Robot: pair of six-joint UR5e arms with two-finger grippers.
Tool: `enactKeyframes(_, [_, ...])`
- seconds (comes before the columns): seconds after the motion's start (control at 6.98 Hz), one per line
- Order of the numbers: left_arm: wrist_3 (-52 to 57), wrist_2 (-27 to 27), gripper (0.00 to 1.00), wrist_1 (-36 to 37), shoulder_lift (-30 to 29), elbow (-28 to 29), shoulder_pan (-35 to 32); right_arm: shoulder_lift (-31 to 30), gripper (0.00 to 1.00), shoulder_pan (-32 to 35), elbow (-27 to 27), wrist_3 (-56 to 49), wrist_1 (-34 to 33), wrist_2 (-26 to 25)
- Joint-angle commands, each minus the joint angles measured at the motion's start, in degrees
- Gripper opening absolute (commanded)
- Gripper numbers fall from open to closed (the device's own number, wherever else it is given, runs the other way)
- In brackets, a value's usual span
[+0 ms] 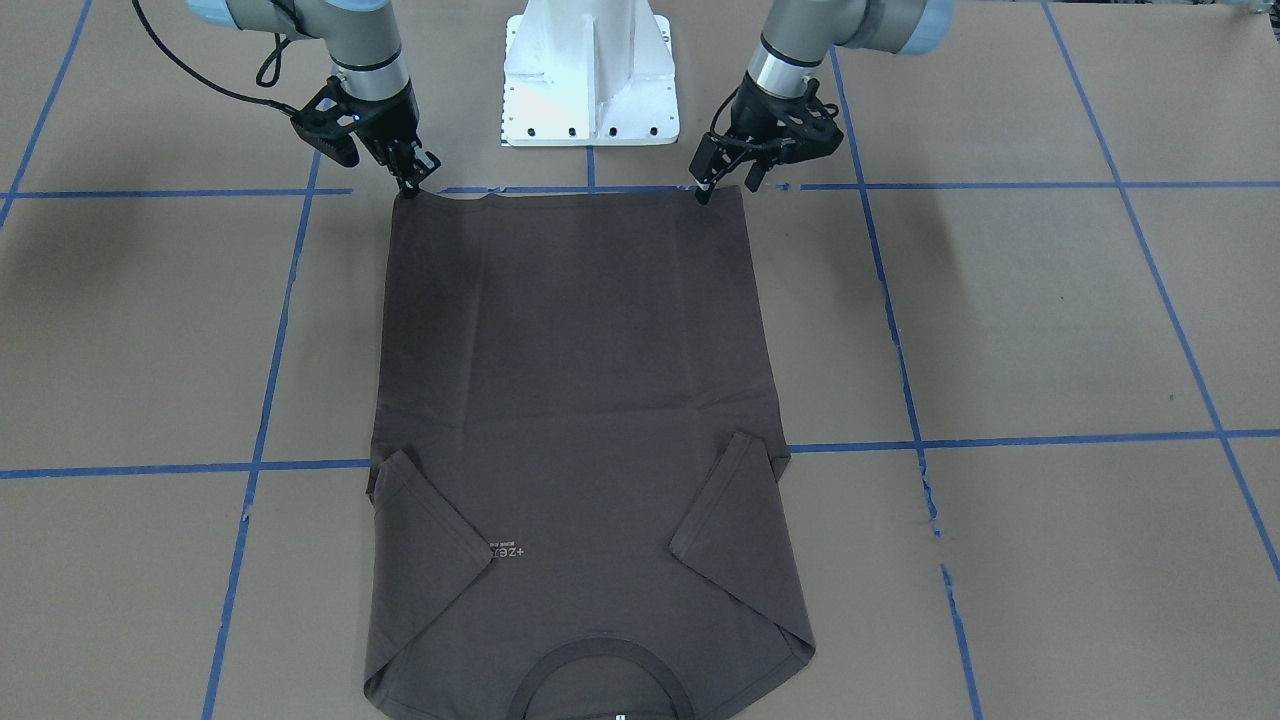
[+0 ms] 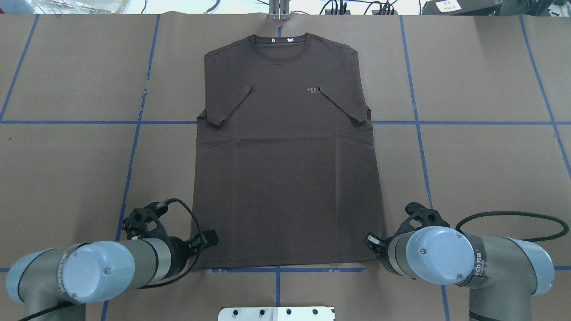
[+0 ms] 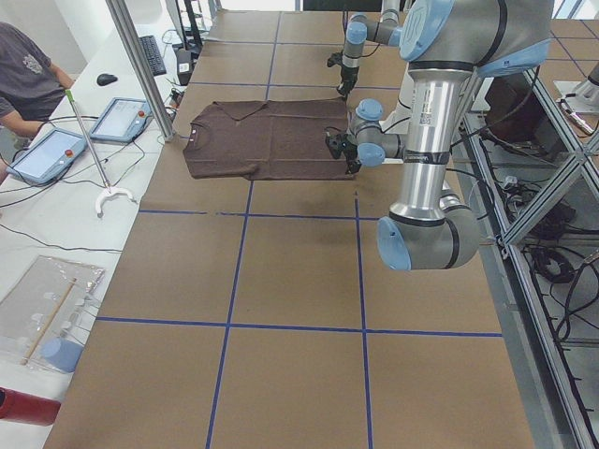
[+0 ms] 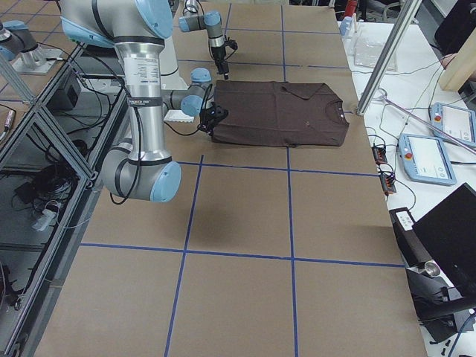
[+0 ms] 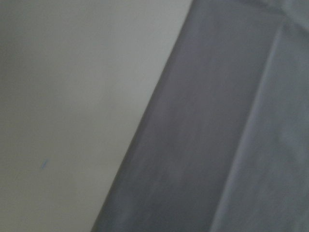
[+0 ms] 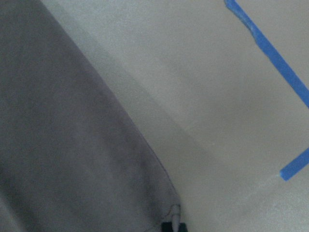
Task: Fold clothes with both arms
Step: 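Grasp both hem corners with the left and right grippers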
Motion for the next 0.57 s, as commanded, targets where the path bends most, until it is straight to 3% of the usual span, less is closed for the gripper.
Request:
enactKeyframes(0.0, [-2.02, 2.23, 0.9, 3.3, 0.32, -0.32, 2.94, -0.01, 0.0, -0.07, 0.12, -0.05, -0.02, 0.0])
enactKeyframes(0.43, [-1.84, 2.32, 0.83, 4.89, 0.15, 0.3, 3.2, -0.01, 0.0, -0.07, 0.03, -0.05, -0.02, 0.0])
